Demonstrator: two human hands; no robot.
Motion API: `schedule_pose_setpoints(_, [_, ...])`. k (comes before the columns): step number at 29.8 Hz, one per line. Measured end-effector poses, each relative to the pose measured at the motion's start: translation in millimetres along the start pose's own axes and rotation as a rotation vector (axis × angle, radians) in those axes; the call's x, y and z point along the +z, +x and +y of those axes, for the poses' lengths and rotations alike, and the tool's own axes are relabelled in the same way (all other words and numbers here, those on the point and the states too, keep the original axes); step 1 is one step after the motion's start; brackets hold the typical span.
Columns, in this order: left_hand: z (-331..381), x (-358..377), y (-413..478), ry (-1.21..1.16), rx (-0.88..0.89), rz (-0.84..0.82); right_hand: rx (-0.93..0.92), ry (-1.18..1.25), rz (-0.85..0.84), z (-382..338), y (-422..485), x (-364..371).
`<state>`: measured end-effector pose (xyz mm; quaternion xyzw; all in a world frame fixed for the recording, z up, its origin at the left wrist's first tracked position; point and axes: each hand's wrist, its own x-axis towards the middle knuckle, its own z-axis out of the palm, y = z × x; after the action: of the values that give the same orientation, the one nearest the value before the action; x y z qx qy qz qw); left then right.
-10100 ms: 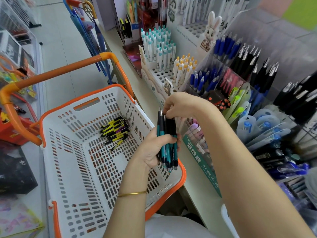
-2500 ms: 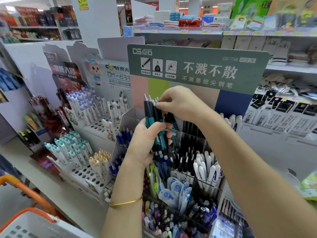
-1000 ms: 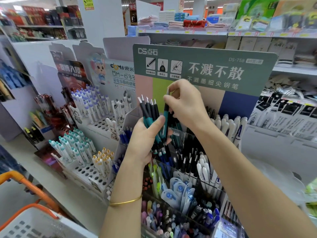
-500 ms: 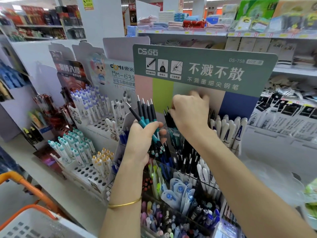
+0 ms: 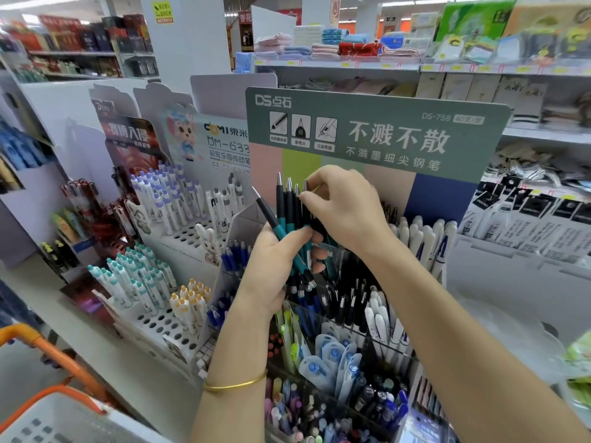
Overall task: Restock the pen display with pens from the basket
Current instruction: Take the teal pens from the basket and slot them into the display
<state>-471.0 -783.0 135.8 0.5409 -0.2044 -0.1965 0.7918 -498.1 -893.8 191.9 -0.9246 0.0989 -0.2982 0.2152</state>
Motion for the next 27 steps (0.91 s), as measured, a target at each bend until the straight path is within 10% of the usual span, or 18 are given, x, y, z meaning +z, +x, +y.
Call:
schedule_pose_setpoints(10, [-5.1, -8.7, 5.6, 0.111, -0.036, 0.229, -0.022, -0.045, 0.604, 4.8, 2.2, -5.7])
schedule_pose_setpoints(20, [-7.2, -7.1, 6.8, 0.19, -0.009, 0.109, 0.03, -0.786, 0.21, 17.9, -6.9, 22.1])
schedule_pose_setpoints(27, [-3.1, -3.7, 3.5, 0.074, 0.004, 0.003, -0.035, -0.193, 0.22, 8.5, -0.9, -8.3])
